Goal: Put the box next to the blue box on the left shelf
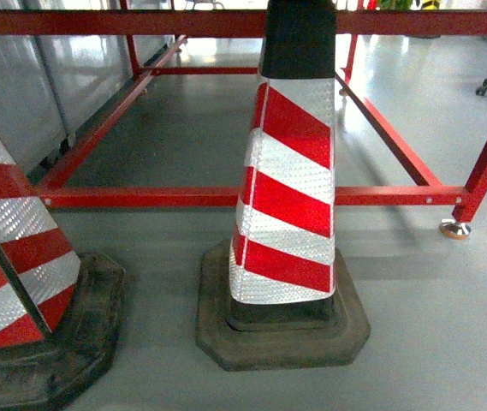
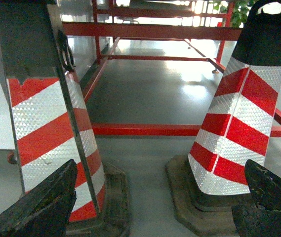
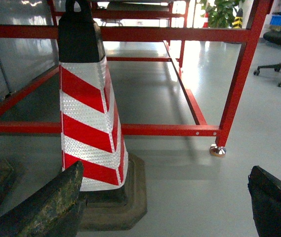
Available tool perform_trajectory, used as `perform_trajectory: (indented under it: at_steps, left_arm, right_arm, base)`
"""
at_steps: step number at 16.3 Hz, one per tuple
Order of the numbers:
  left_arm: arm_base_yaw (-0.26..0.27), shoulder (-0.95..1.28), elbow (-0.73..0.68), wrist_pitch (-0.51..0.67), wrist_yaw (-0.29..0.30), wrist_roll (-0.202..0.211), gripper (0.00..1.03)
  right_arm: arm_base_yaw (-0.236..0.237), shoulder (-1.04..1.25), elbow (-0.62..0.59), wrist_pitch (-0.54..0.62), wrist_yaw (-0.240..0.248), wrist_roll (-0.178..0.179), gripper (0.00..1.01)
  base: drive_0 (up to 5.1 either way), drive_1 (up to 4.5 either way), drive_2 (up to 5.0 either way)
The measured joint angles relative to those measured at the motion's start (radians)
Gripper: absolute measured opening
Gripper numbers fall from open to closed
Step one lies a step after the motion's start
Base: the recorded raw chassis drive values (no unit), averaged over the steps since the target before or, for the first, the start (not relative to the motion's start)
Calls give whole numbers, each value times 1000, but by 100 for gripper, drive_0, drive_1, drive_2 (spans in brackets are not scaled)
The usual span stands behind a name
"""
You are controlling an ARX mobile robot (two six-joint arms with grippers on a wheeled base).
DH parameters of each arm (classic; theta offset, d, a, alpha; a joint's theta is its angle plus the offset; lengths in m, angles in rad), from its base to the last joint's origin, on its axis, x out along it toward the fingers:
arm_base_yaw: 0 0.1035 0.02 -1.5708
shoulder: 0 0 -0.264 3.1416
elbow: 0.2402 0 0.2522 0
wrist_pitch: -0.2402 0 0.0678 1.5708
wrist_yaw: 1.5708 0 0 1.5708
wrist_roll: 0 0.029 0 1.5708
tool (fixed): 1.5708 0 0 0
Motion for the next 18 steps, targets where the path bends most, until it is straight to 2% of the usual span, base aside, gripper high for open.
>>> perform_trajectory:
  at_steps: [18]
  left_arm:
    - [0, 0, 0, 0, 0, 0, 98]
  right_arm:
    - [0, 0, 0, 0, 0, 0, 98]
  base:
    - [0, 0, 0]
